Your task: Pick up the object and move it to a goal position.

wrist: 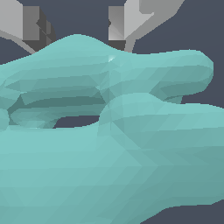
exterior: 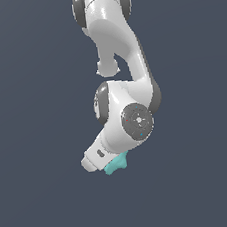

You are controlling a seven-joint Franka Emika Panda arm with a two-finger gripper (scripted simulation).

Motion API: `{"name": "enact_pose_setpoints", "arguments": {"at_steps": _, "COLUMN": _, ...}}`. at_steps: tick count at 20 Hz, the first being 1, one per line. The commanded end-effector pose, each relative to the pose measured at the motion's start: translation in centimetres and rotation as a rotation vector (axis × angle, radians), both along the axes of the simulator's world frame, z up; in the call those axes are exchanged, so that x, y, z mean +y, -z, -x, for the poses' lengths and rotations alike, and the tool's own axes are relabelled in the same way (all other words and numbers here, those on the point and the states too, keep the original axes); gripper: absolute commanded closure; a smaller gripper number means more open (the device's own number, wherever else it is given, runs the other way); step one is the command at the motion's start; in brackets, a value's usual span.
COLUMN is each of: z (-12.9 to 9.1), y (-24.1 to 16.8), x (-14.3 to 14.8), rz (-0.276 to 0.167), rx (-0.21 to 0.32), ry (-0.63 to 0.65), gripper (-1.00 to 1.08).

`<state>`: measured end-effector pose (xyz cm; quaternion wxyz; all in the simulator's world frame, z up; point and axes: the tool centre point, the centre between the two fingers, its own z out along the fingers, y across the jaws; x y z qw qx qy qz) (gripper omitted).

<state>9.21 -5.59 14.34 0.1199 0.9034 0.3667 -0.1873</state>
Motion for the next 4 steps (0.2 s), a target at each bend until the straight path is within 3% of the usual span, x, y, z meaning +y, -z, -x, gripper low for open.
{"name": "enact_pose_setpoints", "arguments": {"at_steps": 1, "z": -0.20, "y": -0.20, "x": -0.11, "rz": 0.000, "rx": 0.000, "ry": 0.000, "gripper": 1.08}}
{"name": "enact_pose_setpoints", "arguments": {"at_steps": 4, "z": -0.26, "y": -0.22, "x": -0.13, "rz": 0.000, "rx": 0.000, "ry": 0.000, "gripper": 1.08}}
